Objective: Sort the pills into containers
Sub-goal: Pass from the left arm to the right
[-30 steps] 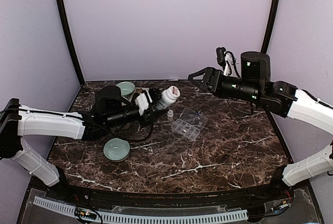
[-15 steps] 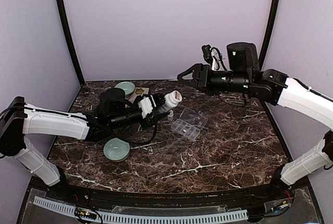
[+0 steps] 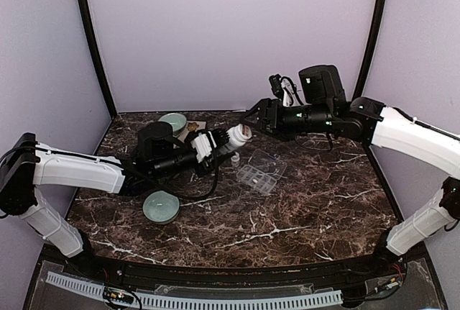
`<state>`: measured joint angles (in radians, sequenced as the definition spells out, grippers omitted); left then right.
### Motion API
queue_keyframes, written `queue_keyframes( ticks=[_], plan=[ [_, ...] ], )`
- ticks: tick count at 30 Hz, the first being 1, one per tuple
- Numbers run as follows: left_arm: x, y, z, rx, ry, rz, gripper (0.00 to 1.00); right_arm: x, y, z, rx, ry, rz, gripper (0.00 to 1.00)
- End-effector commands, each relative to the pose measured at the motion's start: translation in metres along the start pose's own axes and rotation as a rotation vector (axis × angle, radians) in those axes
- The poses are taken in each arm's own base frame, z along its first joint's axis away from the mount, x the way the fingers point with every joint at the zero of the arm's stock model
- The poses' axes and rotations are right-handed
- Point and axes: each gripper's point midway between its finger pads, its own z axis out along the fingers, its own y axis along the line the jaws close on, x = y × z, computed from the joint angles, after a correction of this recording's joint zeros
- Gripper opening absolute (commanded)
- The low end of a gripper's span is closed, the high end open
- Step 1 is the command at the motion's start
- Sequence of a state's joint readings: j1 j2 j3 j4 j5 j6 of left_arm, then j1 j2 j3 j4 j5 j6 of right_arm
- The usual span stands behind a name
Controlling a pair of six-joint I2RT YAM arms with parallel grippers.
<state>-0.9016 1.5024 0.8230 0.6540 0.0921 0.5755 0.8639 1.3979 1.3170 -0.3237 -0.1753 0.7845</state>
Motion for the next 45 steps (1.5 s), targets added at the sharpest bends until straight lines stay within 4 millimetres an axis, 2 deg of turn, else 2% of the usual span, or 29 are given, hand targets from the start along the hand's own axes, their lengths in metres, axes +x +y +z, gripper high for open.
queue_keyframes(
  ticks=[1, 18, 27, 29, 37, 45],
  plan=[
    [-0.024, 0.014, 0.001, -0.045, -0.072, 0.019, 0.08, -0.006, 0.009, 0.002, -0.042, -0.008, 0.01, 0.68],
    [-0.035, 0.016, -0.004, -0.033, -0.108, -0.017, 0.08, 0.001, 0.008, -0.001, -0.132, -0.022, 0.068, 0.69],
    [-0.038, 0.019, -0.006, -0.008, -0.127, -0.063, 0.08, -0.003, 0.019, -0.009, -0.207, -0.049, 0.08, 0.72],
    [-0.039, 0.019, -0.006, -0.003, -0.131, -0.071, 0.08, 0.007, 0.011, -0.004, -0.203, -0.029, 0.089, 0.72],
    [-0.043, 0.021, -0.008, -0.001, -0.144, -0.076, 0.08, 0.012, 0.003, 0.0, -0.205, -0.023, 0.105, 0.72],
    [-0.043, 0.02, -0.008, 0.004, -0.141, -0.076, 0.08, 0.011, 0.008, -0.002, -0.246, -0.031, 0.113, 0.71]
  ],
)
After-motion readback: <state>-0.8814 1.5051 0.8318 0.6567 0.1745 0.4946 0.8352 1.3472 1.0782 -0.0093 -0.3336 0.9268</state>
